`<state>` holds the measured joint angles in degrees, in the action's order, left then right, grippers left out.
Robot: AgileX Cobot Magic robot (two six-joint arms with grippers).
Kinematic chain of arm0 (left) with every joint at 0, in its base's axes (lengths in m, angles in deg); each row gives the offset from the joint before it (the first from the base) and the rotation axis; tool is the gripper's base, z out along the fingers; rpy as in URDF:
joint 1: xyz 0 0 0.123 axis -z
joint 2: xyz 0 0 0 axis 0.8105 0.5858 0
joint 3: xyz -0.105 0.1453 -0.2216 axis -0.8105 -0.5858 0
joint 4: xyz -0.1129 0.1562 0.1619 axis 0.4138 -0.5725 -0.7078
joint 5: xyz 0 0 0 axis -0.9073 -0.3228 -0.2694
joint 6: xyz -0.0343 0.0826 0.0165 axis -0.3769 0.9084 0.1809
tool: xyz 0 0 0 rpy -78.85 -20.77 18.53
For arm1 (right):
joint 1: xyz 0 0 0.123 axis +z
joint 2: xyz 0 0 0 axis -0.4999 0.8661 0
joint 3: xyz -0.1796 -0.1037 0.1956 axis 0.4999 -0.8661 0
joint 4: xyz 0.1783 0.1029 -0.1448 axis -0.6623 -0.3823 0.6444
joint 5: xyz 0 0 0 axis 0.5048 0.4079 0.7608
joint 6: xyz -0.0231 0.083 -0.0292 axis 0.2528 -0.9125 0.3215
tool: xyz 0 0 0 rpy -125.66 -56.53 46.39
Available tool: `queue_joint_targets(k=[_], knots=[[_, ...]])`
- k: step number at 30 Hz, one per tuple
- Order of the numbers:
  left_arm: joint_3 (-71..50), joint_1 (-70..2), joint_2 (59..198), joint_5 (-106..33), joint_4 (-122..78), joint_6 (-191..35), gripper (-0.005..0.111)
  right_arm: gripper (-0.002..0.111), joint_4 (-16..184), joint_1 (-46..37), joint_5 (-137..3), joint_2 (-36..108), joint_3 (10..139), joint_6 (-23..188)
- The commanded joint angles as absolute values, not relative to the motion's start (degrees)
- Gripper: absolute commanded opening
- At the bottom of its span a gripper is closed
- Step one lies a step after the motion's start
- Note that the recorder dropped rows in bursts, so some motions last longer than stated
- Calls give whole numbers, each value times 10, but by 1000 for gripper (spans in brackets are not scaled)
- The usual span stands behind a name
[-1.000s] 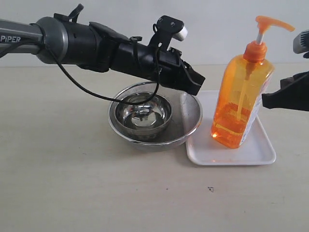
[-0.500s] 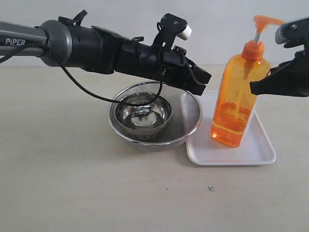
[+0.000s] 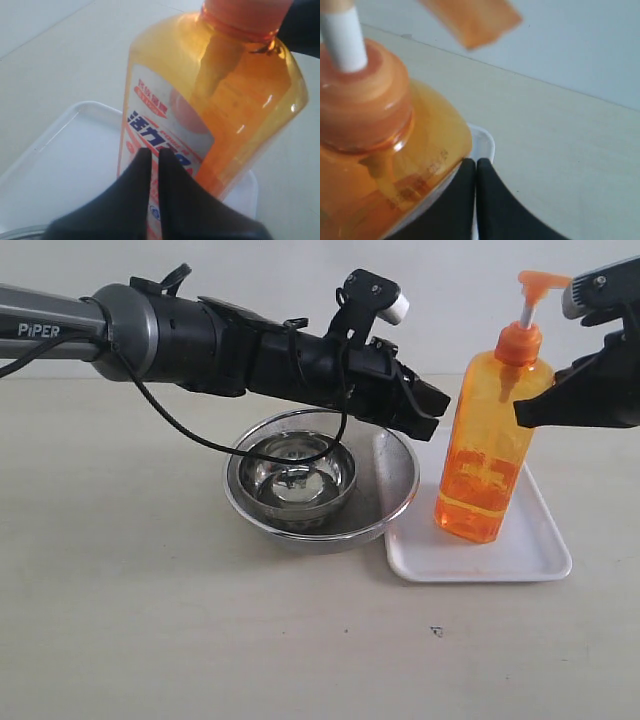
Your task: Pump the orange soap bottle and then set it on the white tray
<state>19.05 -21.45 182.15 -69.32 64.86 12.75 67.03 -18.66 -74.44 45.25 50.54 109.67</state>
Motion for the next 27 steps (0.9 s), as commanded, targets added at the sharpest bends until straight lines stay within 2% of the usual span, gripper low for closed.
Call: queue_joint_targets(k=[1,19,27], knots=[[192,-210,1822,-695,657,130,5,0,672,-187,-746,460,509,1110],[192,-208,1822,-716,657,114,5,0,729,-187,-786,506,513,1133],[192,-208,1822,-729,657,112,5,0,735,-187,-746,526,557,1133]])
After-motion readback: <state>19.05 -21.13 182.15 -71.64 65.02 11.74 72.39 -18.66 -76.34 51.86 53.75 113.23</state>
